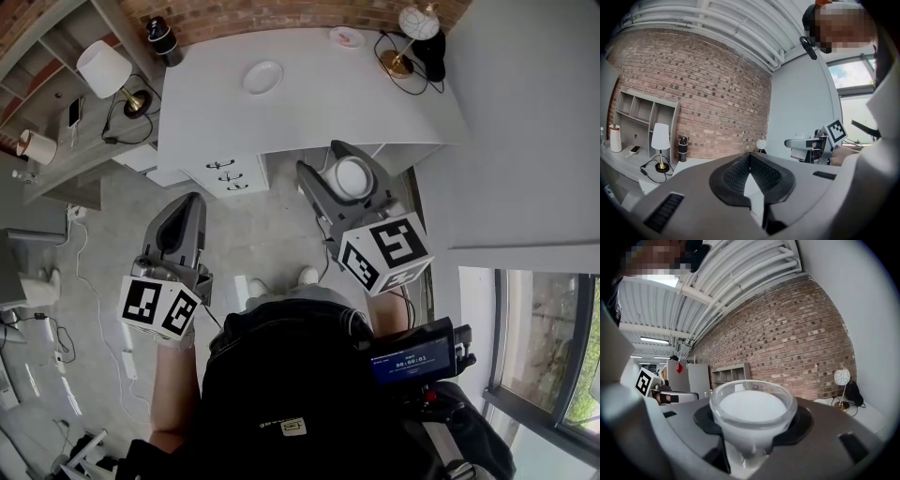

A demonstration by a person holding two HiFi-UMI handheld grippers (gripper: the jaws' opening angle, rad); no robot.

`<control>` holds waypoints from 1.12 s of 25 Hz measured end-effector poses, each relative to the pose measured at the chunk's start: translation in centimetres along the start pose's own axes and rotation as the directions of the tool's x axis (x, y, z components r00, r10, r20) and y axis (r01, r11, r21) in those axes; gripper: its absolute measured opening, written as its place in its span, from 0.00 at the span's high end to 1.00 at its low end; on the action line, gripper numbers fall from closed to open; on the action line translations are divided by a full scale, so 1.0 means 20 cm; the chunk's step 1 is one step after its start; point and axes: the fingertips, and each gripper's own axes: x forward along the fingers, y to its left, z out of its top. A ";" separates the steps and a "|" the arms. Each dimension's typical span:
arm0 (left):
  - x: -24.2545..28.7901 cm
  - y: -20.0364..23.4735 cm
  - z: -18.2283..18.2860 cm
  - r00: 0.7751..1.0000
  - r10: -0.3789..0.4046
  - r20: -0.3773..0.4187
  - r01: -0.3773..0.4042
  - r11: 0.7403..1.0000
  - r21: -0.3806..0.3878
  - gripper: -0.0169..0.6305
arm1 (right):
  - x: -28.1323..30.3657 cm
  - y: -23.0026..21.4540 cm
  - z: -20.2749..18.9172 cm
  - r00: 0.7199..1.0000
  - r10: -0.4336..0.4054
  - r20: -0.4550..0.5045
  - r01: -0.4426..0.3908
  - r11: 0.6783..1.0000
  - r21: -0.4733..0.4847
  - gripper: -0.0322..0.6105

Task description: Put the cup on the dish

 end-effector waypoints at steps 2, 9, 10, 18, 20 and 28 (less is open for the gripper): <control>0.00 -0.01 -0.01 1.000 0.000 -0.006 0.000 1.000 0.002 0.97 | 0.00 -0.01 0.00 1.000 0.002 0.005 -0.002 1.000 0.006 0.57; 0.01 -0.03 -0.03 1.000 0.018 -0.019 -0.018 1.000 -0.001 0.97 | -0.01 -0.03 0.02 1.000 0.013 0.020 -0.013 1.000 0.006 0.57; 0.01 -0.03 -0.03 1.000 0.021 -0.019 -0.021 1.000 -0.002 0.97 | -0.01 -0.04 0.02 1.000 0.014 0.020 -0.015 1.000 0.006 0.57; 0.07 -0.09 -0.04 0.999 0.043 -0.021 -0.044 0.999 -0.009 0.97 | -0.04 -0.10 0.02 0.999 0.034 0.013 -0.033 0.999 -0.024 0.57; 0.08 -0.12 -0.05 0.998 0.050 -0.023 -0.050 0.999 -0.005 0.97 | -0.05 -0.13 0.02 0.999 0.040 0.013 -0.040 0.999 -0.027 0.57; 0.09 -0.20 -0.09 0.995 0.096 -0.026 -0.096 0.995 0.003 0.97 | -0.08 -0.20 -0.01 0.997 0.075 0.010 -0.074 0.997 -0.019 0.57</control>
